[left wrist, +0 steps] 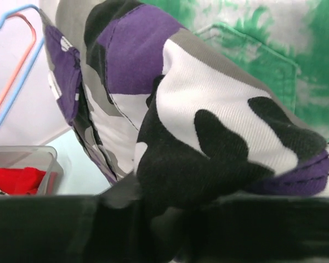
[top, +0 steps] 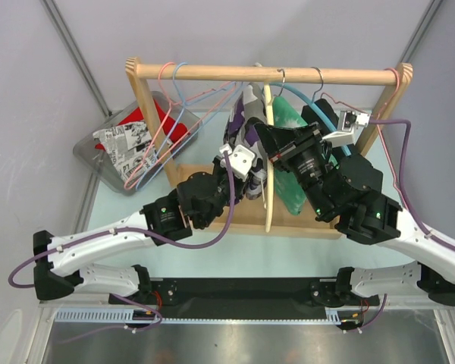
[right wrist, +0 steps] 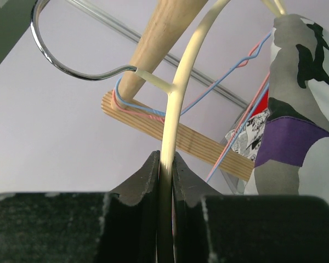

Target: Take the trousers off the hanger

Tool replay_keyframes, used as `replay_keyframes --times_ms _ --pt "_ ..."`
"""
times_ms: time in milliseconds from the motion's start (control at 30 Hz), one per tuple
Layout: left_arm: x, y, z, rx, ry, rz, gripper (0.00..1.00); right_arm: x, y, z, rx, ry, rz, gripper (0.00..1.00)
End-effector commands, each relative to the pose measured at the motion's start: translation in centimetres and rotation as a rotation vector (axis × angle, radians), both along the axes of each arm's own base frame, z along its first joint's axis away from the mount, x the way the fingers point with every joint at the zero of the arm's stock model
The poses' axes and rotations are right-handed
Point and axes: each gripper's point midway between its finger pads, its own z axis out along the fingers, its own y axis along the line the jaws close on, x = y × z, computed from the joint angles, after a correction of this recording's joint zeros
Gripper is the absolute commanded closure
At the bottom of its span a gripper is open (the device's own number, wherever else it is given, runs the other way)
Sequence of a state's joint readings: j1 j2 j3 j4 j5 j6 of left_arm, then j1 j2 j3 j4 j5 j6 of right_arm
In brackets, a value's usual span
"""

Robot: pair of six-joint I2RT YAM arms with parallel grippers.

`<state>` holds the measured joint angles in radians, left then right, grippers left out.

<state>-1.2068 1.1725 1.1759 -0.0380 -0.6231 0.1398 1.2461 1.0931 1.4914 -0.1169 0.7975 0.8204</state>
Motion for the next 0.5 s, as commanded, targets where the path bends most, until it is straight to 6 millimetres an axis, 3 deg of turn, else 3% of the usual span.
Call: replay_keyframes --times_ms 0,100,467 --pt "1.2 1.1 5.6 -0.131 -0.071 0.071 0.93 -1.7 -3.6 5.9 0.239 -0.064 0.026 1.0" --pt "0.5 1.3 7.3 -0.176 -0.066 0.033 1.0 -1.3 -3.9 4.8 0.204 -0.049 -0.007 1.0" --pt "-3.6 3.7 12.3 -0.37 -0.051 -0.143 1.0 -0.6 -3.7 -1.4 0.023 -0.006 -0.049 1.0"
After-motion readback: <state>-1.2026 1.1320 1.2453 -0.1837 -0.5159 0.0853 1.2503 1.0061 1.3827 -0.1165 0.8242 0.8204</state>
